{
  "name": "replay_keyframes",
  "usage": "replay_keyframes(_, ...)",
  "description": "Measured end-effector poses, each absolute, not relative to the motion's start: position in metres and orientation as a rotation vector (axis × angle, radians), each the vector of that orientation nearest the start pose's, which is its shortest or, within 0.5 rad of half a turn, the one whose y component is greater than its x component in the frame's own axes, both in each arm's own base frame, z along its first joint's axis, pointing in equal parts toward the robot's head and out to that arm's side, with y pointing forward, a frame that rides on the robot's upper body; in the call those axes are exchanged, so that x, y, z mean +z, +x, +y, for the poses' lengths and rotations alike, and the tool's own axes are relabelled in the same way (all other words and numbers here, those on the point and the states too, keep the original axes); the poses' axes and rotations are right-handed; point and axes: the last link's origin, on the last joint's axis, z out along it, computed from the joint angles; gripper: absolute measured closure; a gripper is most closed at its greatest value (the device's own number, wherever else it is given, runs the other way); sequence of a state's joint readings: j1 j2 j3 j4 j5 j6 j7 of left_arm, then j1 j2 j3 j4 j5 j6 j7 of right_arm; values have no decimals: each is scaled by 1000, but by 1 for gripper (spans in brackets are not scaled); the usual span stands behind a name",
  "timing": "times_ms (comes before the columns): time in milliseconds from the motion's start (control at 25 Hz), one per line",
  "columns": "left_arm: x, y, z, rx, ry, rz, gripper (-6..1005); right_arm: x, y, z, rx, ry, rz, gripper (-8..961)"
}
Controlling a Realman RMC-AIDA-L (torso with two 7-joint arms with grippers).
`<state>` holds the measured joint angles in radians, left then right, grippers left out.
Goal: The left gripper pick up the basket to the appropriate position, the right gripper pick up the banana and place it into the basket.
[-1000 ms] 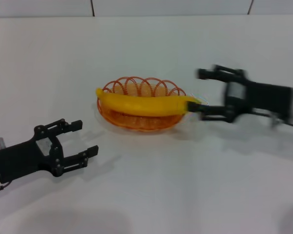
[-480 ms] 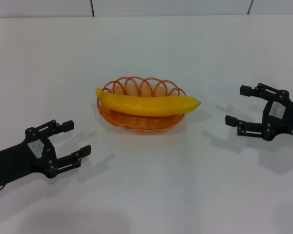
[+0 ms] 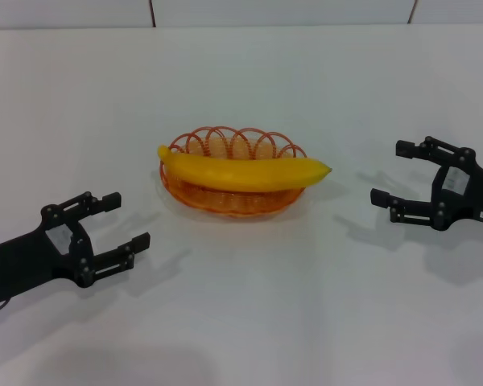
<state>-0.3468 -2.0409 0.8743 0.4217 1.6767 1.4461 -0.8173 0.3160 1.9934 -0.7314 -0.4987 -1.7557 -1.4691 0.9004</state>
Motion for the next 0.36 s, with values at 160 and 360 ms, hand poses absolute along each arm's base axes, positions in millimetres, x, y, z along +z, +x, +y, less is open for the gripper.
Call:
replay_keyframes(160, -24, -317, 278, -691, -2558, -329, 224, 19, 339, 283, 612, -2483, 384, 48)
replay_keyframes(360, -24, -315, 280, -704, -2542, -318, 224, 5, 327, 292, 643, -2505, 379, 48)
